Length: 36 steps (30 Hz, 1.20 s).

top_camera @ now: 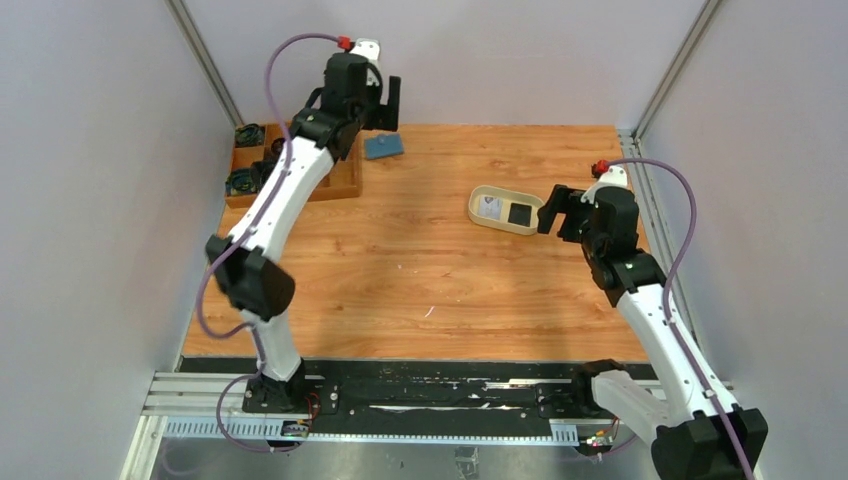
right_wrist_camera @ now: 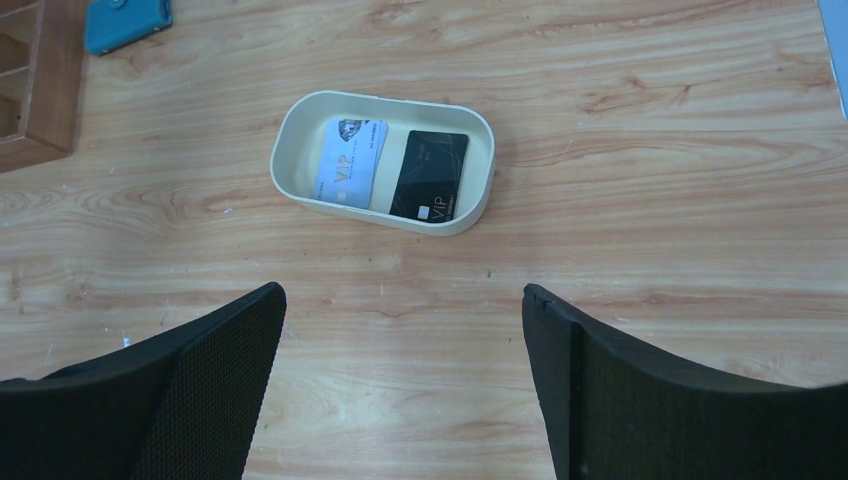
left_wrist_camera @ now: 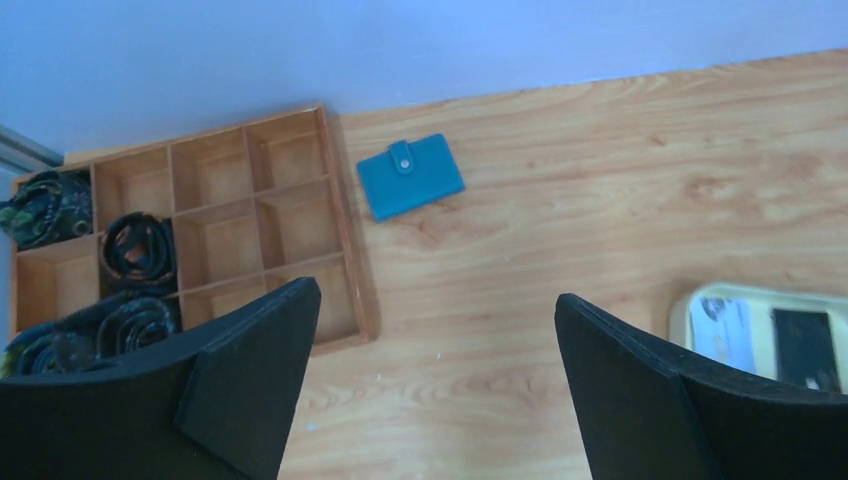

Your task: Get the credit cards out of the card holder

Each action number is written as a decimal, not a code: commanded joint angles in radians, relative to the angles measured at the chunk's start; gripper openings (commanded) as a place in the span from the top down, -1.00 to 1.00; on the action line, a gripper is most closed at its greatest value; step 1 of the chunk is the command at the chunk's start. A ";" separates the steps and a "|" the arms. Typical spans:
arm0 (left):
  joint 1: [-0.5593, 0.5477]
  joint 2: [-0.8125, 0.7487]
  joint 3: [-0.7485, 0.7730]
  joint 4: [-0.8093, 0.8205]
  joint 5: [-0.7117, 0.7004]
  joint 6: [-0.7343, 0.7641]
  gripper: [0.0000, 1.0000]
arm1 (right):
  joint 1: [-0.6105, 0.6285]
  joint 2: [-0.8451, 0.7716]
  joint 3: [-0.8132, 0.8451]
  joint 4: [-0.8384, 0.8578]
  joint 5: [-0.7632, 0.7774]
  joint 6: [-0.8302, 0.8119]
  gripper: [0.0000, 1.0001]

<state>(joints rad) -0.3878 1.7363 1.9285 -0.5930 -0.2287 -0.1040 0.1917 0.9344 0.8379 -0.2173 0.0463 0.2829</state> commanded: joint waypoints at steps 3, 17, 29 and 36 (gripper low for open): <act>0.013 0.384 0.323 -0.016 -0.125 -0.030 -1.00 | 0.012 -0.063 -0.002 -0.008 0.008 -0.012 -0.84; 0.127 0.799 0.437 0.481 0.039 -0.180 -1.00 | 0.013 -0.191 -0.101 0.077 0.081 -0.013 -0.91; 0.161 0.989 0.493 0.729 0.022 -0.177 -1.00 | 0.012 -0.014 -0.066 0.059 -0.184 0.071 -0.68; 0.226 1.047 0.570 0.651 0.128 -0.231 -1.00 | 0.013 0.009 -0.093 0.116 -0.201 0.107 -0.68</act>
<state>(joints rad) -0.2012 2.7487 2.4195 0.0643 -0.1547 -0.3107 0.1917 0.9298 0.7513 -0.1307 -0.1226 0.3557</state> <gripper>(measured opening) 0.997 0.839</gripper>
